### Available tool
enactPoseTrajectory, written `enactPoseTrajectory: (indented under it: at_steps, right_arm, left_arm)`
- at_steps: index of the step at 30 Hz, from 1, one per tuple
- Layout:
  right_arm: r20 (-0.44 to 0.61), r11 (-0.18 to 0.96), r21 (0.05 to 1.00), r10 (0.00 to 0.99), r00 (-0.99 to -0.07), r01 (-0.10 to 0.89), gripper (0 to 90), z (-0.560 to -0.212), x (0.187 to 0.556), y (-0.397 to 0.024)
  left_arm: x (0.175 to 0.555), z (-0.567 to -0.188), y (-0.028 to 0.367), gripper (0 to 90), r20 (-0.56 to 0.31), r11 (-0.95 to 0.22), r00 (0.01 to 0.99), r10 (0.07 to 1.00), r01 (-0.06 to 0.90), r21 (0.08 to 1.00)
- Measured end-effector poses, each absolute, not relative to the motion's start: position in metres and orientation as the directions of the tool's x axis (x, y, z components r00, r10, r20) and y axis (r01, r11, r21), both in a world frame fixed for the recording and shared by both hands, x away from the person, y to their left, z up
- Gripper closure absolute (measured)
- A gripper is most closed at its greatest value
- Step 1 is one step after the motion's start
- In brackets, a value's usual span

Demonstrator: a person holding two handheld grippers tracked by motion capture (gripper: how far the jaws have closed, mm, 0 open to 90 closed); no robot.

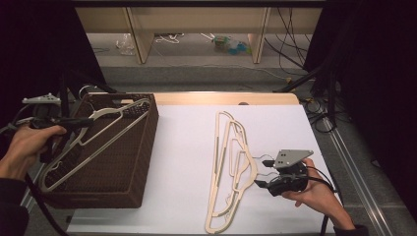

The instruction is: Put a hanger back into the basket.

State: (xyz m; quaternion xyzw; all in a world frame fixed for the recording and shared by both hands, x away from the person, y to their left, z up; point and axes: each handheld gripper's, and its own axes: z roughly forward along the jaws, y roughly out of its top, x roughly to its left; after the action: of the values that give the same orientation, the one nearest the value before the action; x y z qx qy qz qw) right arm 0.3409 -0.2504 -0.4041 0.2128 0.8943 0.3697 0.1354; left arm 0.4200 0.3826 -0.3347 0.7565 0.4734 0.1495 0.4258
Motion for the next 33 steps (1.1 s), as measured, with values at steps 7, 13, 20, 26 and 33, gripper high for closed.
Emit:
enactPoseTrajectory:
  at_steps: [7,13,20,26,33]
  right_arm:
    - [-0.089,0.624,0.734,0.479,-0.873,0.268,32.3,-0.401,0.34,-0.252]
    - [-0.085,0.62,0.734,0.489,-0.868,0.278,32.2,-0.401,0.34,-0.252]
    - [-0.076,0.615,0.735,0.496,-0.865,0.287,31.5,-0.404,0.341,-0.252]
    - [-0.072,0.62,0.726,0.499,-0.863,0.298,31.2,-0.405,0.341,-0.25]
    - [-0.068,0.612,0.732,0.505,-0.861,0.301,30.9,-0.404,0.341,-0.252]
  left_arm:
    - [0.427,-0.355,0.379,85.8,-0.177,-0.221,0.498,0.849,0.639,0.737]
    - [0.428,-0.367,0.383,85.5,-0.147,-0.256,0.484,0.863,0.668,0.699]
    - [0.43,-0.381,0.39,82.7,-0.104,-0.265,0.435,0.895,0.703,0.66]
    - [0.436,-0.389,0.397,81.0,-0.103,-0.238,0.391,0.914,0.726,0.645]
    - [0.44,-0.393,0.399,79.1,-0.09,-0.218,0.355,0.93,0.735,0.642]
